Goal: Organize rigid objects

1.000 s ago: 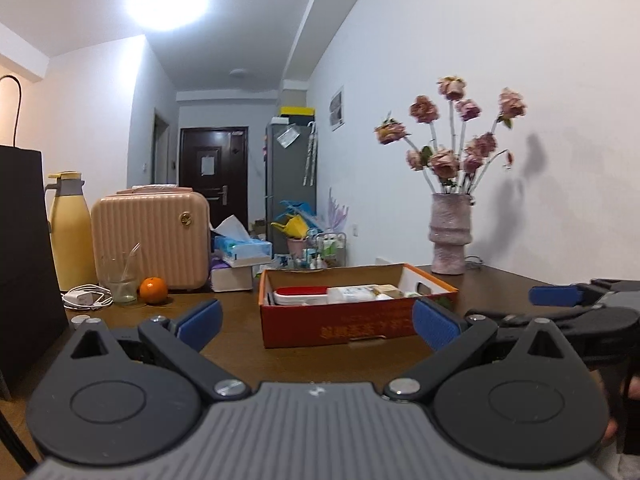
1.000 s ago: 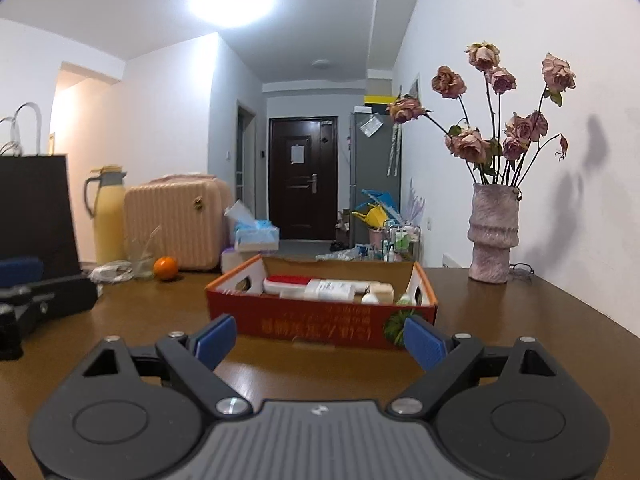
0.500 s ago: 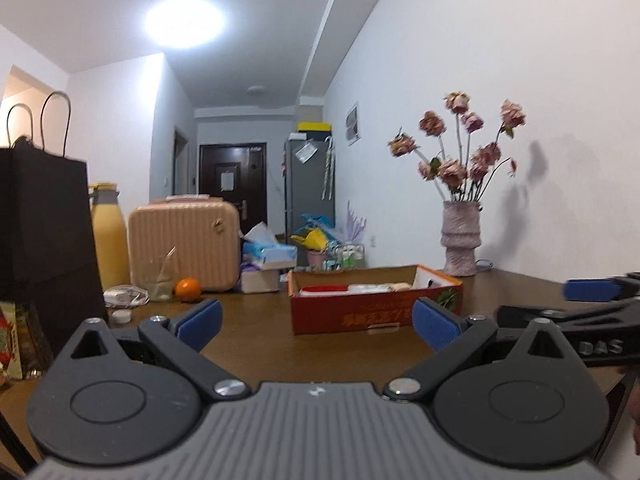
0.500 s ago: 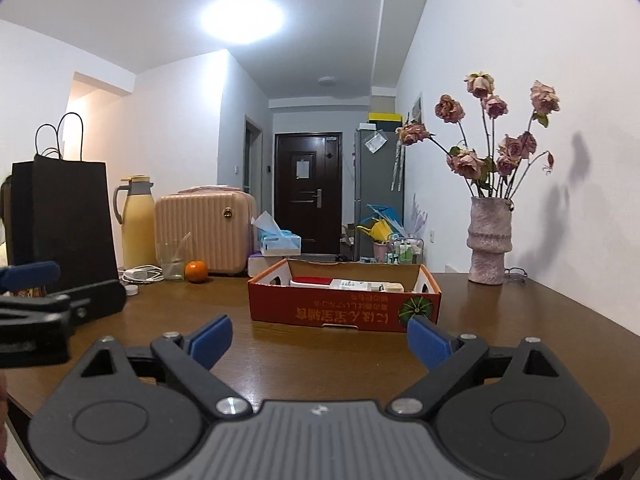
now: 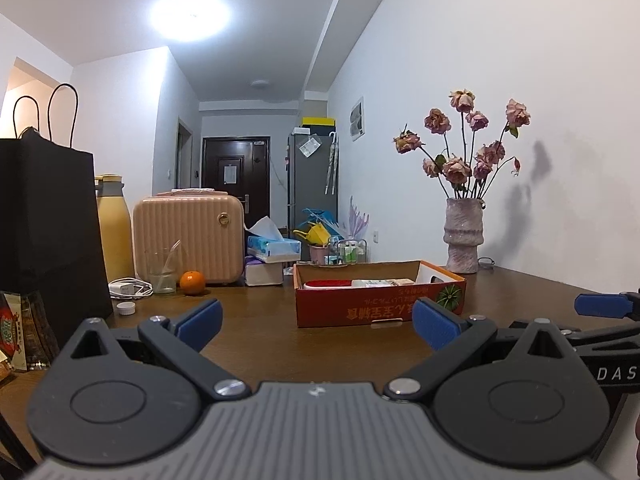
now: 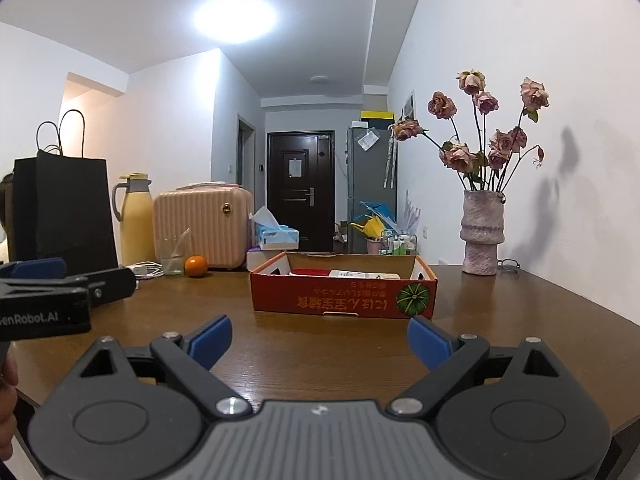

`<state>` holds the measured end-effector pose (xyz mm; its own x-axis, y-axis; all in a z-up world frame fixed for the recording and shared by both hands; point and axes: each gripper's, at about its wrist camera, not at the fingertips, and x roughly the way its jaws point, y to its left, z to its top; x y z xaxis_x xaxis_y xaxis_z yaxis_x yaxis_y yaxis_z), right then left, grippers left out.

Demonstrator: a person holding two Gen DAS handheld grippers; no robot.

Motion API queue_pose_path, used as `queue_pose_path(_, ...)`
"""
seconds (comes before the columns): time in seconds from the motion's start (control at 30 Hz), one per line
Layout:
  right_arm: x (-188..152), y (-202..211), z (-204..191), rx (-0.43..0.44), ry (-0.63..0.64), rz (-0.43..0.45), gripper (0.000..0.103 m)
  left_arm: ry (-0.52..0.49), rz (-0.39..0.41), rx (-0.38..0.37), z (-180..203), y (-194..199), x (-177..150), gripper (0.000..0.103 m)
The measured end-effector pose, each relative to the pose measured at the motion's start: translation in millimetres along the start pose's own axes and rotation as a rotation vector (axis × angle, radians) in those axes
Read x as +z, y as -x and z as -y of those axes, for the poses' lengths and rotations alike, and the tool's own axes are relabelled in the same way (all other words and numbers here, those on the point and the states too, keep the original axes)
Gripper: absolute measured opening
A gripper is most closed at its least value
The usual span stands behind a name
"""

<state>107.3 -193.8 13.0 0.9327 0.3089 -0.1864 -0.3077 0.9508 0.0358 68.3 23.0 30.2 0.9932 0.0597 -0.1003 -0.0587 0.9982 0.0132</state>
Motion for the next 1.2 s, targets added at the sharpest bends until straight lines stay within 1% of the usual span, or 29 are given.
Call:
queue_pose_path(0.13, 0.6, 2.3, 1.0, -0.004, -0.001, 0.006, 0.097, -0.007, 0.01, -0.019, 4.1, 3.5, 0.7, 0.103)
queue_pose_path(0.2, 0.8, 2.4, 2.0, -0.013, -0.011, 0.004, 0.1, -0.006, 0.012, -0.023, 4.8, 4.4, 0.3, 0.103)
queue_pose_path(0.37, -0.1, 3.2, 4.9, -0.017, -0.032, 0.009, 0.101, -0.002, 0.001, -0.02, 4.7, 1.9, -0.7, 0.103)
queue_pose_path(1.2, -1.2, -0.8, 5.7, -0.033, -0.036, -0.015, 0.101, -0.007, -0.019, -0.024, 3.7, -2.2, -4.3, 0.103)
